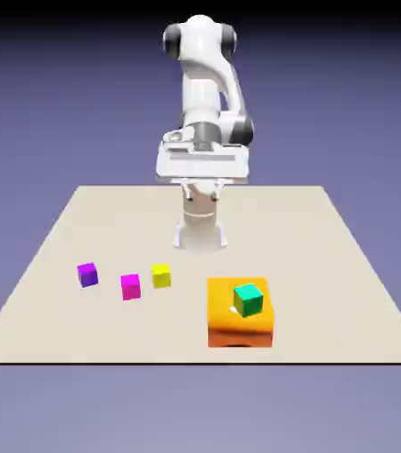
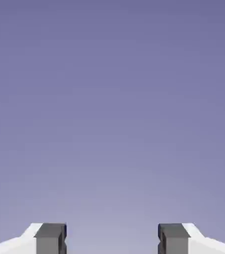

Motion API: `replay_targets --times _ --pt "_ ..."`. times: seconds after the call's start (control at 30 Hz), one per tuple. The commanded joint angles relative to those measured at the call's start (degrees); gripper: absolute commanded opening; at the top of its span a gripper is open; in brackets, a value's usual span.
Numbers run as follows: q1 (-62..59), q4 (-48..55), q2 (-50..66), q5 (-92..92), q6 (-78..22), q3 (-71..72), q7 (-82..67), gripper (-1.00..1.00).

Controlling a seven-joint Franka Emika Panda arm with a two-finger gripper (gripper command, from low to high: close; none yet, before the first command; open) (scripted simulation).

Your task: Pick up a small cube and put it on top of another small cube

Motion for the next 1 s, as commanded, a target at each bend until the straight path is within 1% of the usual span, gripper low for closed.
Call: replay_targets --times 0.0,0.57,0.6,0.87,0.9,0.97 --pt "0.29 0.07 1.78 -0.89 -1.21 -2.08 -1.54 0.0" --pt "5.14 1.26 31.48 -15.83 -21.35 -36.81 -27.18 0.0" --pt "5.14 1.26 31.49 -15.83 -21.35 -36.81 -27.19 0.0" --pt "-5.86 1.9 47.33 -2.92 -6.92 -23.4 -35.87 0.0" --pt "-5.86 1.9 47.34 -2.92 -6.92 -23.4 -35.87 -1.0" --pt "-4.42 1.81 45.26 -4.6 -8.81 -25.15 -34.74 -1.0"
